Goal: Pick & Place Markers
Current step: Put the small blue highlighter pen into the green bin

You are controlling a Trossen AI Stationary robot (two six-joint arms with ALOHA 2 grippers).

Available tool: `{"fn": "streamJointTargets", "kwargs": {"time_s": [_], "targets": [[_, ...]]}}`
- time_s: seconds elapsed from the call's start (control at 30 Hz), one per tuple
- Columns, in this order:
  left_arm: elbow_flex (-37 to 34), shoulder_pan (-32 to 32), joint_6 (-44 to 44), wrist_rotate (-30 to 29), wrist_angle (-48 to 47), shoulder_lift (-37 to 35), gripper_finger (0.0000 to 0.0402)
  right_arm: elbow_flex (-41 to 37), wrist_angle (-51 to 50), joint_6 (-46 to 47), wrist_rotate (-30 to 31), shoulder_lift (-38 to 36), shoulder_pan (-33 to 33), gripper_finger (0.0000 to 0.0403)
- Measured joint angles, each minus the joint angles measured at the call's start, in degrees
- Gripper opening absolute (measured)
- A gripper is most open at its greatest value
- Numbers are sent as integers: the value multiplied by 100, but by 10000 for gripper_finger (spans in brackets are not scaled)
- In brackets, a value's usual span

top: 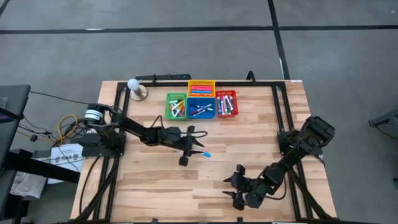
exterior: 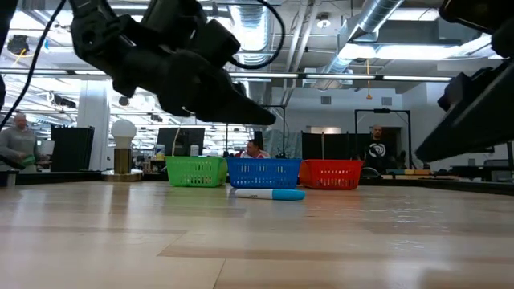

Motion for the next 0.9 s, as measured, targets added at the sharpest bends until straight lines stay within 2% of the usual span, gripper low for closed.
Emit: {"fn": "streamJointTargets", "kwargs": {"time_s": [0.17, 0.4, 0.67, 0.9], "targets": [[173, 117, 272, -11, -62, 142, 122, 0, -4, -103, -112, -1, -1, 226], [144, 229, 111, 62, -779, 337, 121, 2, -193, -388, -266, -2, -11, 226], [150, 393, 110, 12, -744, 912, 121, 2, -350, -1006, -275, -2, -235, 226], [165, 570, -50, 297, -624, 1123, 121, 2, -750, -1576, -285, -2, -505, 226]]}}
